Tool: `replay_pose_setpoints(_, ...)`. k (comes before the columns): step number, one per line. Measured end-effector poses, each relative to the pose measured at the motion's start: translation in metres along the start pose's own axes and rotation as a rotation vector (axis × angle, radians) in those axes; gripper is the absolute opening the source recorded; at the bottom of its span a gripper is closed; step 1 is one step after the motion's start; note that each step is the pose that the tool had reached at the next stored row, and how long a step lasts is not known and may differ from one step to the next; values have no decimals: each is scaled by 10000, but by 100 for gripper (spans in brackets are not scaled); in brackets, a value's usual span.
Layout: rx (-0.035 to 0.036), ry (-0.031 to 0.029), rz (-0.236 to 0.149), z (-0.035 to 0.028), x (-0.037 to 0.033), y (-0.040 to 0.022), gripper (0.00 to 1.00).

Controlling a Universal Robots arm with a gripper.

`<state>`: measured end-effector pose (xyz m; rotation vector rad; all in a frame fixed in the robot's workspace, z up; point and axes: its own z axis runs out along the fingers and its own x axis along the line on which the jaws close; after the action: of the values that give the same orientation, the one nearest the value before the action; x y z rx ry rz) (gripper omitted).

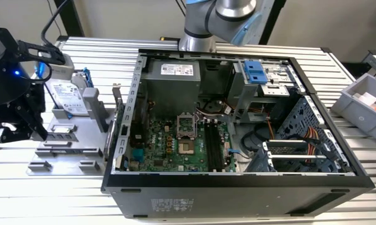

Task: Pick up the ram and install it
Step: 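Pick up the ram and move it above insertion slot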

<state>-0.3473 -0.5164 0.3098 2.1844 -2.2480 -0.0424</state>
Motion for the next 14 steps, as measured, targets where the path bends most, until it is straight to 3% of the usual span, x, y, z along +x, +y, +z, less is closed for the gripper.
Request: replay_pose_setpoints(14,0,0,2,-178,-3,5,0)
